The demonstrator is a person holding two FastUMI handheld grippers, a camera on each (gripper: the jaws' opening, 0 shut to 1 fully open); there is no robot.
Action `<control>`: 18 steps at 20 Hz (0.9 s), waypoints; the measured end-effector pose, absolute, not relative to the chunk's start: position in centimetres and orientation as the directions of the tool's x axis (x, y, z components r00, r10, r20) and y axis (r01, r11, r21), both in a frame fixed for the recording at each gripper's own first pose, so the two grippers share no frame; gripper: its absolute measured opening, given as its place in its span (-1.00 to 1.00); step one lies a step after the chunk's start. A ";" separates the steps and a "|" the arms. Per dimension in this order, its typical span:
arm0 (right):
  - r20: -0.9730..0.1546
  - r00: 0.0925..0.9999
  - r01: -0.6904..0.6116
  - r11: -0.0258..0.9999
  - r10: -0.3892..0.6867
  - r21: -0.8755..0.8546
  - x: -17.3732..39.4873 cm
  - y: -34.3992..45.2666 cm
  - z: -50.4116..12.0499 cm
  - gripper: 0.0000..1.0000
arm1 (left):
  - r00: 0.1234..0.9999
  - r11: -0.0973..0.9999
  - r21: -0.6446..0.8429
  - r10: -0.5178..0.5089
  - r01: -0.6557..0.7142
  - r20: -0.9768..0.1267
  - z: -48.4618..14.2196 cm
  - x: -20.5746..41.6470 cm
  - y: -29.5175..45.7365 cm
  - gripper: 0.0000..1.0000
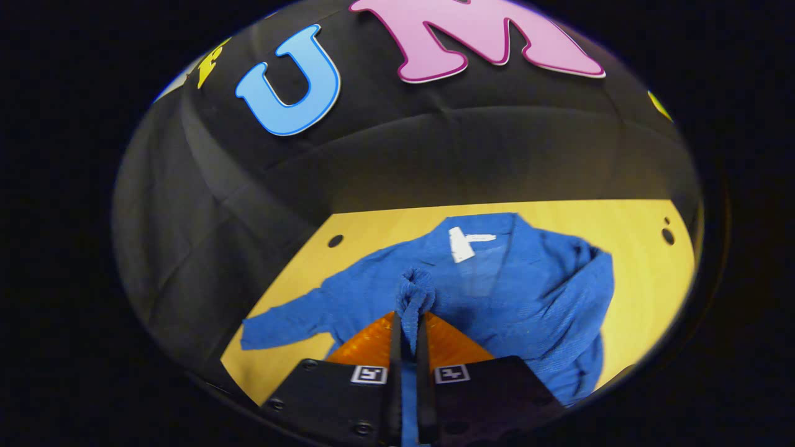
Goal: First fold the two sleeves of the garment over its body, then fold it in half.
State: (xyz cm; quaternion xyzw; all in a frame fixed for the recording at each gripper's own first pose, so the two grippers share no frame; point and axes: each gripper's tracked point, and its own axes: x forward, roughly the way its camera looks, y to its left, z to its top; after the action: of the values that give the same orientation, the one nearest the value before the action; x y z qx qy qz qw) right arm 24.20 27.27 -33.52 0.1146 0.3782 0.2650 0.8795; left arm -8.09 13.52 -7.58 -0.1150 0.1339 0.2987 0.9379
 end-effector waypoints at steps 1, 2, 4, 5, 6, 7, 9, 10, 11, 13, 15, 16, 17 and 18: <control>-0.588 0.593 -0.390 0.835 0.550 0.387 24.3 28.0 -33.9 -0.34 | 0.786 0.795 -0.138 0.527 -0.590 -0.322 -7.9 -8.2 13.4 0.60; -0.584 0.619 -0.389 0.851 0.525 0.352 24.6 27.7 -34.3 0.32 | 0.788 0.797 -0.140 0.523 -0.587 -0.326 -8.1 -8.2 13.4 0.60; -0.573 0.665 -0.385 0.878 0.478 0.286 24.8 27.0 -33.7 0.94 | 0.795 0.802 -0.148 0.513 -0.578 -0.325 -8.6 -8.5 13.2 0.60; -0.564 0.684 -0.391 0.885 0.462 0.252 24.9 26.5 -32.9 0.95 | 0.795 0.799 -0.162 0.509 -0.579 -0.330 -9.1 -8.4 13.3 0.60; -0.557 0.697 -0.401 0.889 0.452 0.219 24.6 25.8 -32.1 0.96 | 0.795 0.793 -0.187 0.502 -0.580 -0.340 -9.7 -8.4 13.3 0.60; -0.544 0.710 -0.416 0.890 0.446 0.187 24.2 25.0 -30.8 0.96 | 0.795 0.784 -0.214 0.494 -0.583 -0.353 -10.4 -8.3 13.3 0.60; -0.491 0.754 -0.436 0.892 0.436 0.122 23.6 23.2 -27.6 0.96 | 0.784 0.758 -0.254 0.495 -0.600 -0.376 -12.1 -8.5 14.5 0.60; -0.459 0.776 -0.438 0.893 0.432 0.101 22.7 22.2 -25.6 0.96 | 0.777 0.749 -0.260 0.498 -0.609 -0.384 -13.0 -8.5 15.5 0.60; -0.425 0.795 -0.441 0.894 0.432 0.085 21.9 21.4 -23.7 0.96 | 0.763 0.738 -0.252 0.513 -0.626 -0.393 -13.9 -8.3 16.8 0.60; -0.374 0.832 -0.425 0.904 0.409 0.043 19.6 18.7 -20.3 0.95 | 0.738 0.736 -0.201 0.536 -0.646 -0.410 -16.1 -7.8 20.2 0.61; -0.320 0.870 -0.395 0.919 0.376 0.004 17.1 16.1 -17.4 0.95 | 0.723 0.756 -0.124 0.545 -0.643 -0.424 -18.5 -6.9 23.6 0.61; -0.280 0.894 -0.370 0.929 0.349 -0.022 15.9 14.8 -15.6 0.95 | 0.696 0.752 -0.081 0.557 -0.654 -0.453 -19.7 -6.5 25.8 0.60; -0.251 0.913 -0.344 0.938 0.323 -0.044 14.6 13.4 -14.2 0.94 | 0.667 0.746 -0.053 0.558 -0.664 -0.493 -21.0 -6.4 27.5 0.60; -0.232 0.927 -0.315 0.947 0.294 -0.059 13.0 12.0 -13.1 0.93 | 0.637 0.740 -0.049 0.541 -0.671 -0.549 -22.9 -6.2 29.0 0.61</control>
State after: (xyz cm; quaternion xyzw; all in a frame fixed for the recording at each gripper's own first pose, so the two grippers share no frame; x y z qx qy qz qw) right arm 12.97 11.97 -13.10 -0.0478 0.1110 0.1552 0.9805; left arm -6.16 28.99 -22.88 -0.1249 0.2591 0.3381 0.8961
